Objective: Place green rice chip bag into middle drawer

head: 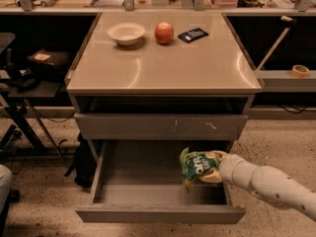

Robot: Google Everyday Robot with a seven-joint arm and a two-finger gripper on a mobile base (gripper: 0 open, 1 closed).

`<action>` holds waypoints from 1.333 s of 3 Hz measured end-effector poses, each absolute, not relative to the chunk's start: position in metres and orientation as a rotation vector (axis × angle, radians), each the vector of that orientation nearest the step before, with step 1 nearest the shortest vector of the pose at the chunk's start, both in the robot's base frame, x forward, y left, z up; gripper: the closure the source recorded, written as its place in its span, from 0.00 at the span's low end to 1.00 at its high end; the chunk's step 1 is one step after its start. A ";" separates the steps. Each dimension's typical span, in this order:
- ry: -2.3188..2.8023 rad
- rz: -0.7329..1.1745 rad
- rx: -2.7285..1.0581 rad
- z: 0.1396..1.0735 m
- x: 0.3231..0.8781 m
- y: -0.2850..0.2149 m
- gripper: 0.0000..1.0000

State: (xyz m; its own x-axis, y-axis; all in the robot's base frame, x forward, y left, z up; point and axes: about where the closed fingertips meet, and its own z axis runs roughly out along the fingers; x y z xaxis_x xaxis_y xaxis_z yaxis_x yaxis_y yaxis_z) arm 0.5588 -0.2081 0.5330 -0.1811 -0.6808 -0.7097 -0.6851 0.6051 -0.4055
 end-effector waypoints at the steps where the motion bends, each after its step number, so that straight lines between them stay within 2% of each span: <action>1: 1.934 0.210 -1.195 0.459 0.540 -0.158 1.00; 2: 1.943 0.372 -1.295 0.389 0.538 -0.097 1.00; 3: 1.936 0.418 -1.321 0.378 0.535 -0.073 1.00; 4: 1.936 0.418 -1.321 0.378 0.535 -0.073 0.81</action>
Offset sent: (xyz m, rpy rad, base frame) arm -0.0177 0.1973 -0.2269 0.1244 0.3658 0.3965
